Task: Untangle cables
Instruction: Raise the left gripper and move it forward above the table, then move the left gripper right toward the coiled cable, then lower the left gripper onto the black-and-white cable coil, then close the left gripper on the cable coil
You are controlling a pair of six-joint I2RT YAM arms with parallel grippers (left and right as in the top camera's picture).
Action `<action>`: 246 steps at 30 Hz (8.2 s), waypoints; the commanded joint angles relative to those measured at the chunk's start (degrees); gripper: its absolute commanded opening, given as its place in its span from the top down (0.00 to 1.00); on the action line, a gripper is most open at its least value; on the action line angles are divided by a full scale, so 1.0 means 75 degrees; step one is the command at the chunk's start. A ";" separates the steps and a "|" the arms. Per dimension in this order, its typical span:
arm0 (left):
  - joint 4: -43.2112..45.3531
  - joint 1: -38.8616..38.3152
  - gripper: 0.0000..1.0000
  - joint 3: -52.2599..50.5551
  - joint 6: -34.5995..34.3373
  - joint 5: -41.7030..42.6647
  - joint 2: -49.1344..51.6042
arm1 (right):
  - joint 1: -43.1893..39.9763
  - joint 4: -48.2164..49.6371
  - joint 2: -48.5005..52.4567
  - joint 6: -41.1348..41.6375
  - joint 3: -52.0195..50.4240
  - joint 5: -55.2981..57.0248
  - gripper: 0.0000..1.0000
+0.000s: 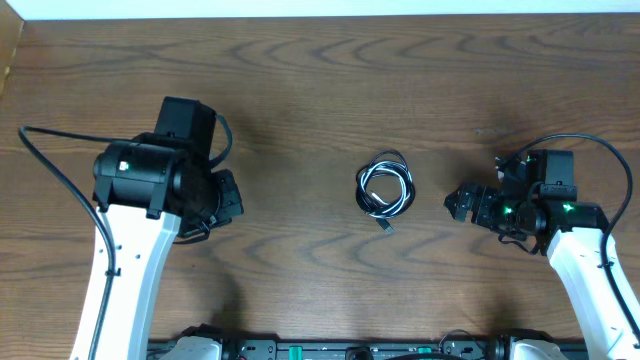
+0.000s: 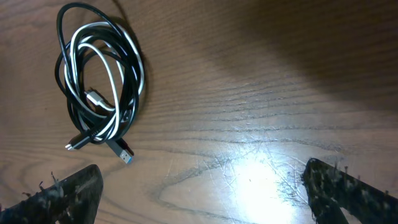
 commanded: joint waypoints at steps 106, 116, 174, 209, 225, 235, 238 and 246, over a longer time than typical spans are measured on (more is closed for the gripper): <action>0.4468 -0.0918 0.88 -0.1297 0.0597 0.3112 0.3582 | 0.0038 -0.0003 0.0035 -0.0061 0.0105 -0.0015 0.01; 0.5767 -0.2037 0.83 -0.1469 -0.0568 0.3083 0.3730 | 0.0038 -0.0003 0.0035 -0.0061 0.0105 -0.0015 0.01; 0.8020 -0.4036 0.92 -0.2020 -0.2582 -0.0105 0.4788 | 0.0038 -0.0003 0.0035 -0.0061 0.0105 -0.0015 0.01; 0.5423 -0.3867 0.60 -0.2165 -0.3226 0.0860 0.4118 | 0.0038 -0.0003 0.0035 -0.0061 0.0105 -0.0015 0.01; 0.6350 -0.3899 0.93 -0.2640 -0.3182 0.0895 0.3972 | 0.0038 -0.0003 0.0035 -0.0061 0.0105 -0.0015 0.01; 0.6237 -0.3780 0.93 -0.2433 -0.2769 0.0889 0.2148 | 0.0038 -0.0003 0.0035 -0.0061 0.0105 -0.0015 0.01; 0.6373 -0.3885 0.93 -0.2433 -0.2273 0.0895 0.1918 | 0.0038 -0.0003 0.0035 -0.0061 0.0105 -0.0015 0.01; 0.6869 -0.4147 0.93 -0.2480 -0.0574 0.2130 0.1941 | 0.0038 -0.0003 0.0035 -0.0061 0.0105 -0.0015 0.01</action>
